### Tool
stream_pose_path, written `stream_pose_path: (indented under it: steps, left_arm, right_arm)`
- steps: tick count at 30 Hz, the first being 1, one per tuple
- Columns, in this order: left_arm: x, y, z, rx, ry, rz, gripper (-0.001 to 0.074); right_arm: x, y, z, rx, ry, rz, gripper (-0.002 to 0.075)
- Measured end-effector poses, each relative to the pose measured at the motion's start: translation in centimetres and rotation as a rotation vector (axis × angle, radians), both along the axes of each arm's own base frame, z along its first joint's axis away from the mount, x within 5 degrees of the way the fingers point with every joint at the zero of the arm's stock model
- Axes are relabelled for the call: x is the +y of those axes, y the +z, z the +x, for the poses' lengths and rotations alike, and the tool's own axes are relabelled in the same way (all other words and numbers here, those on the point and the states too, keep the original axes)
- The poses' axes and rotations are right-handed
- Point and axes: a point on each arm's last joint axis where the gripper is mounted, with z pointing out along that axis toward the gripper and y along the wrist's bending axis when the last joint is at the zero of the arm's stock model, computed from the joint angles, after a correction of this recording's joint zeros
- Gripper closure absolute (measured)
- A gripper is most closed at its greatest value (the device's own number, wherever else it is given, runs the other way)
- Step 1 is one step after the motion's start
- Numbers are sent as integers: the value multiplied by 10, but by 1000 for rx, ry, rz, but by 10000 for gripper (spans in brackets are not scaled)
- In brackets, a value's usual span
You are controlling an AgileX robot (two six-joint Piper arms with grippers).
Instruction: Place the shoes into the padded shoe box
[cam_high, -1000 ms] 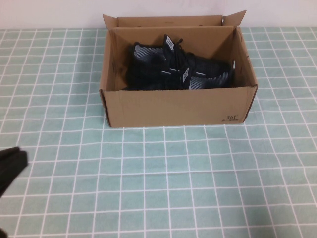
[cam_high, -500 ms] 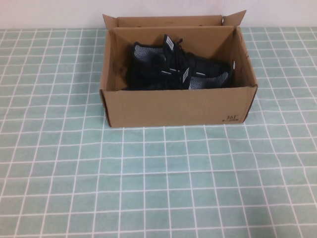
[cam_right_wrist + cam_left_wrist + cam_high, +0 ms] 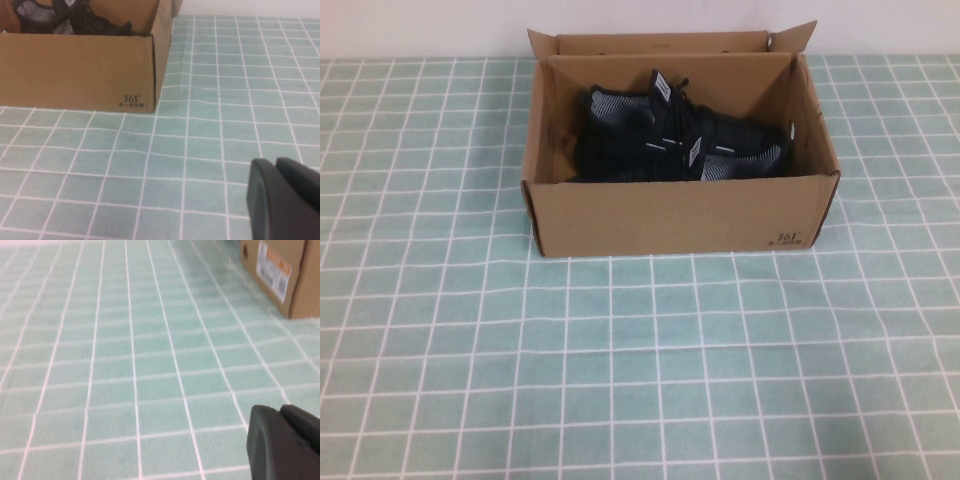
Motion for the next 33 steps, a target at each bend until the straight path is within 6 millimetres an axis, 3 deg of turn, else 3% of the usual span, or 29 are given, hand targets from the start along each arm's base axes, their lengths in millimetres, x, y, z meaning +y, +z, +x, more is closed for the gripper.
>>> stream_pose_path:
  steps: [33]
  left_arm:
    - [0, -4, 0, 27, 0, 3, 733]
  right_arm:
    - [0, 0, 0, 0, 0, 0, 734]
